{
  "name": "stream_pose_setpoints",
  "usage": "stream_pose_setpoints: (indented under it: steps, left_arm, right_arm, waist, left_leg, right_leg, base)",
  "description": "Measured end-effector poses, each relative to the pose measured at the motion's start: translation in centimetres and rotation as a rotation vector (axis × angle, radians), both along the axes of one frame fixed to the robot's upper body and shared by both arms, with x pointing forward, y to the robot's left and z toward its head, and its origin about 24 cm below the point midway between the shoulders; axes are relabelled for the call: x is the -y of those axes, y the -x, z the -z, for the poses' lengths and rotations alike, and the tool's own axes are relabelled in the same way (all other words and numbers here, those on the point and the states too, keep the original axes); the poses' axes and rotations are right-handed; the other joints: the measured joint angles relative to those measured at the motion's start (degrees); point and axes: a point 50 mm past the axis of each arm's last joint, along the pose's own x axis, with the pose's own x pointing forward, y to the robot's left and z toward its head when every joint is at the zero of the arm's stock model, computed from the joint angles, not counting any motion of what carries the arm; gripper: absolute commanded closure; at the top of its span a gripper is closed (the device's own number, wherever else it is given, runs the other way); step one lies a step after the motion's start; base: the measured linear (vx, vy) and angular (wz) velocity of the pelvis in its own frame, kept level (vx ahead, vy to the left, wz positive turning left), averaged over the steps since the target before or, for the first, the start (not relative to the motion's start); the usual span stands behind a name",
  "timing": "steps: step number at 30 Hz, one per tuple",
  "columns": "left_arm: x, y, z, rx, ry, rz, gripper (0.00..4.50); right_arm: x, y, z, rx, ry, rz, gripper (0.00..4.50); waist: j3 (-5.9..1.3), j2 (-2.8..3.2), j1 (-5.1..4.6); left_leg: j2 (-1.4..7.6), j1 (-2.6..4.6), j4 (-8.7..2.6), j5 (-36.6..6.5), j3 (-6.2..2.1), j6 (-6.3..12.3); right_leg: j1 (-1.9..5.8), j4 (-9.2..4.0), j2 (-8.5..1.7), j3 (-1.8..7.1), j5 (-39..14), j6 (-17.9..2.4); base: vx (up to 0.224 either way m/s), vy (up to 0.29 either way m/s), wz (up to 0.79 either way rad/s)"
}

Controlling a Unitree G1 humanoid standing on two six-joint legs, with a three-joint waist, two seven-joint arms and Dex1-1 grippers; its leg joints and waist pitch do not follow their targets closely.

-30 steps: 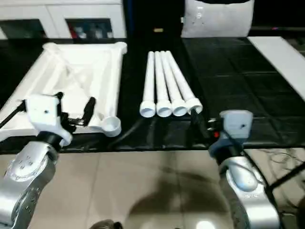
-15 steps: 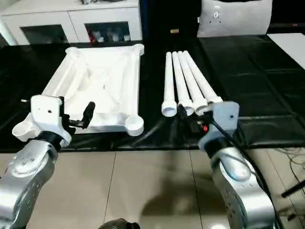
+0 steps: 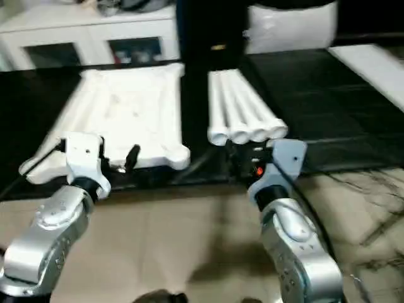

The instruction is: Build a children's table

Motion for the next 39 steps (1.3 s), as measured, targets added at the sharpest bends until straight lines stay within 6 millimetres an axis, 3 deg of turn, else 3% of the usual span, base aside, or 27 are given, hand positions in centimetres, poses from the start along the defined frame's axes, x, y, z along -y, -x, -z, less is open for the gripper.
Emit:
stream_pose_setpoints:
  steps: [1,2,3,5,11,13,15,16,17,18,19,20,21,22,24,25,26,29,30,31,32,33,34,35,36,37,39]
  left_arm:
    - [-0.2,0.2,0.3,-0.010,0.000,-0.012,0.03]
    - [-0.4,0.4,0.6,-0.024,0.000,-0.023,0.03]
    - [-0.4,0.2,0.5,-0.016,-0.008,-0.028,0.03]
    - [-0.6,0.2,0.2,0.000,-0.026,-0.040,0.03]
    - [-0.6,-0.1,-0.7,0.042,-0.045,-0.043,0.03]
    - [-0.6,-0.1,-0.8,0.047,-0.034,-0.042,0.03]
    - [-0.7,0.0,-0.7,0.044,-0.028,-0.044,0.03]
    - [-0.6,-0.2,-0.9,0.050,-0.029,-0.036,0.03]
    - [-0.4,-0.3,-1.1,0.059,-0.017,-0.027,0.03]
    - [-0.7,-0.2,-1.0,0.063,-0.013,-0.037,0.03]
    - [-1.0,0.1,-0.4,0.039,-0.009,-0.053,0.03]
    - [-1.2,0.6,0.6,0.000,-0.013,-0.062,0.03]
    - [-1.3,0.6,0.7,-0.003,-0.020,-0.064,0.03]
    - [-1.2,0.5,0.3,0.010,-0.020,-0.060,0.03]
    - [-0.5,0.0,-1.0,0.063,-0.021,-0.022,0.03]
    - [-0.5,0.1,-1.1,0.070,-0.028,-0.018,0.03]
    - [-1.1,0.2,-0.8,0.052,-0.051,-0.028,0.03]
    - [-2.1,0.2,-0.4,0.024,-0.069,-0.063,0.03]
    - [-2.1,0.2,-0.5,0.028,-0.068,-0.058,0.03]
    - [-2.2,0.2,-0.5,0.027,-0.071,-0.057,0.03]
    - [-2.2,0.2,-0.6,0.030,-0.070,-0.053,0.03]
    - [-1.9,0.2,-0.4,0.022,-0.059,-0.045,0.03]
    - [-1.6,0.3,-0.3,0.017,-0.054,-0.030,0.03]
    - [-1.5,0.3,-0.3,0.018,-0.052,-0.018,0.03]
    - [-1.4,0.2,-0.4,0.023,-0.053,-0.012,0.03]
    - [-1.2,0.2,-0.5,0.030,-0.056,-0.004,0.03]
    - [-0.6,0.1,-0.6,0.041,-0.056,0.024,0.03]
  right_arm:
    - [0.1,-0.3,-0.3,0.007,0.012,0.000,0.00]
    - [0.0,-0.5,-0.6,0.017,0.013,-0.003,0.00]
    - [0.1,-0.5,-0.8,0.025,0.013,-0.003,0.00]
    - [0.1,-0.5,-0.3,-0.009,0.008,-0.006,0.00]
    - [-0.3,-0.6,-0.3,0.004,-0.005,-0.035,0.00]
    - [-0.3,-0.9,0.1,-0.012,0.001,-0.038,0.00]
    - [-0.2,-1.1,0.2,-0.013,0.014,-0.037,0.00]
    - [-0.1,-1.0,0.4,-0.020,0.018,-0.031,0.00]
    - [0.5,-0.9,0.8,-0.038,0.041,-0.010,0.00]
    - [0.6,-1.1,0.7,-0.032,0.057,-0.011,0.00]
    - [0.7,-1.5,0.4,-0.020,0.084,-0.025,0.00]
    - [0.8,-1.7,0.1,-0.008,0.109,-0.052,0.00]
    - [0.7,-1.8,0.0,-0.002,0.116,-0.072,0.00]
    - [0.8,-1.8,-0.1,0.000,0.121,-0.076,0.00]
    - [1.0,-2.0,-0.2,0.001,0.170,-0.090,0.00]
    - [0.8,-2.2,-0.2,0.003,0.171,-0.097,0.00]
    - [0.2,-2.3,-0.4,0.015,0.162,-0.121,0.00]
    - [-1.2,-2.3,-0.8,0.042,0.151,-0.184,0.00]
    - [-1.0,-2.3,-0.7,0.039,0.147,-0.180,0.00]
    - [-1.0,-2.2,-0.6,0.042,0.131,-0.177,0.00]
    - [-0.9,-1.9,-0.1,0.027,0.121,-0.174,0.00]
    - [-0.5,-1.5,0.5,0.003,0.126,-0.167,0.00]
    - [-0.1,-1.3,1.0,-0.018,0.131,-0.155,0.00]
    - [0.2,-1.1,1.3,-0.033,0.140,-0.148,0.00]
    - [0.5,-0.9,1.3,-0.033,0.145,-0.142,0.00]
    - [0.7,-0.8,1.1,-0.025,0.148,-0.138,0.00]
    - [0.8,-0.6,0.7,-0.005,0.153,-0.143,0.00]
  waist:
    - [0.15,0.63,0.77]
    - [0.29,1.90,0.83]
    - [0.88,2.96,-0.04]
    - [1.66,3.95,-1.20]
    - [2.26,3.17,-1.54]
    - [2.66,2.94,-1.83]
    - [3.37,4.32,-3.48]
    - [3.82,4.11,-3.31]
    - [3.55,2.81,-2.07]
    - [2.55,0.57,-1.14]
    - [2.75,0.49,-1.11]
    - [2.31,1.30,-0.22]
    - [2.20,1.55,0.23]
    - [1.98,1.41,0.51]
    - [0.92,2.92,0.24]
    - [0.49,3.74,0.17]
    - [0.29,3.46,-0.71]
    - [0.00,2.98,-2.48]
    - [-0.01,2.42,-1.72]
    - [-0.01,2.04,-1.32]
    - [0.15,0.69,-0.46]
    - [0.55,-0.23,0.47]
    - [0.46,0.41,1.27]
    - [0.40,0.55,1.72]
    - [0.34,0.54,1.97]
    - [0.31,0.58,2.12]
    - [-0.15,1.58,2.42]
  left_leg:
    - [0.52,0.01,3.74,-0.5,-2.53,-0.16]
    - [1.41,1.42,6.54,-0.8,-5.85,0.22]
    - [1.37,1.95,7.54,-2.5,-7.55,1.52]
    - [1.50,2.34,6.51,-3.3,-7.80,2.40]
    - [1.02,3.14,1.88,-3.3,-7.18,2.31]
    - [1.37,3.26,2.13,-4.6,-7.14,1.02]
    - [2.60,2.91,2.37,-5.6,-7.65,1.01]
    - [2.54,3.07,1.83,-5.6,-7.41,0.99]
    - [2.43,3.12,1.39,-5.6,-5.91,1.00]
    - [2.38,3.13,1.70,-5.6,-4.06,1.02]
    - [2.50,2.61,4.61,-6.2,-4.21,1.60]
    - [2.71,2.41,10.15,-6.5,-5.74,2.76]
    - [2.40,2.71,12.94,-6.5,-6.90,2.73]
    - [2.30,3.32,12.05,-6.5,-7.26,2.78]
    - [4.47,3.19,5.95,-6.0,-7.29,6.83]
    - [5.38,3.01,5.64,-4.1,-7.47,6.08]
    - [4.08,3.56,4.84,-4.0,-9.09,4.57]
    - [0.88,4.01,4.20,-4.0,-12.12,4.54]
    - [0.36,4.82,3.72,-4.3,-11.02,4.03]
    - [-0.29,5.46,3.63,-4.6,-10.60,3.81]
    - [-1.59,6.64,3.21,-5.2,-9.62,3.54]
    - [-1.89,7.01,3.54,-6.0,-9.01,4.02]
    - [-1.48,7.06,5.21,-7.1,-8.50,6.69]
    - [-1.12,6.15,8.34,-7.5,-8.09,7.36]
    - [-0.92,5.45,9.50,-7.3,-8.02,7.01]
    - [-0.61,4.70,9.39,-7.1,-8.01,6.71]
    - [1.68,2.89,6.04,-5.7,-7.97,5.66]
  right_leg:
    - [-0.20,0.27,0.28,0.35,0.6,0.8]
    - [0.16,0.27,0.93,0.08,0.9,0.5]
    - [0.36,0.28,0.94,-0.56,1.3,0.4]
    - [0.96,-0.35,2.27,0.38,1.6,0.4]
    - [1.53,-4.78,1.86,0.33,5.0,0.0]
    - [1.13,-5.33,1.74,-0.43,4.7,0.1]
    - [3.22,-5.48,1.30,-4.56,3.9,0.1]
    - [3.10,-2.93,0.91,-4.87,0.7,-0.1]
    - [4.43,1.08,1.25,-4.22,-1.3,-0.9]
    - [5.57,1.37,2.17,-1.23,-2.7,-1.1]
    - [4.88,1.52,2.47,-0.43,-2.6,-1.3]
    - [5.25,1.50,3.06,0.36,-2.6,-1.3]
    - [5.90,1.22,3.04,0.50,-2.6,-1.3]
    - [5.95,0.66,3.15,0.53,-2.6,-1.4]
    - [6.55,-2.09,3.06,-3.51,-0.7,-1.3]
    - [7.24,-2.96,3.15,-5.09,-0.3,-1.0]
    - [7.14,-2.99,3.76,-4.74,-1.1,-1.8]
    - [2.88,4.72,5.71,-0.58,-2.8,-1.3]
    - [-0.08,5.14,5.91,1.00,-1.9,0.0]
    - [-1.78,4.43,5.59,2.00,-1.2,0.9]
    - [-2.58,1.55,4.37,3.35,2.4,-0.3]
    - [-1.86,1.13,4.29,3.90,4.2,-1.6]
    - [-1.16,0.49,4.86,4.17,4.0,-2.1]
    - [-0.29,-0.13,5.07,4.38,3.8,-2.3]
    - [0.50,-0.74,5.11,4.40,3.7,-2.3]
    - [1.20,-1.31,5.18,4.38,3.6,-2.3]
    - [2.99,-2.95,6.26,3.48,3.4,-2.5]
  base:
    - [0.037,-0.182,0.13]
    - [0.000,0.000,0.00]
    - [0.000,0.000,0.00]
    - [-0.112,0.053,0.00]
    - [-0.086,-0.003,0.00]
    - [-0.085,-0.053,-0.04]
    - [-0.060,-0.022,-0.16]
    - [0.000,0.000,0.00]
    - [0.028,-0.072,0.12]
    - [0.028,-0.072,0.12]
    - [0.057,-0.159,0.20]
    - [0.142,-0.088,0.01]
    - [0.142,-0.088,0.01]
    - [0.119,-0.028,0.05]
    - [0.051,0.002,0.57]
    - [0.104,0.058,0.75]
    - [0.168,0.050,0.63]
    - [0.170,0.029,0.71]
    - [0.160,0.014,0.78]
    - [0.135,-0.022,0.33]
    - [0.113,-0.080,0.01]
    - [0.113,-0.080,0.01]
    - [0.135,-0.090,-0.06]
    - [0.165,-0.058,-0.10]
    - [0.165,-0.058,-0.10]
    - [0.151,-0.021,-0.09]
    - [0.136,0.029,-0.06]
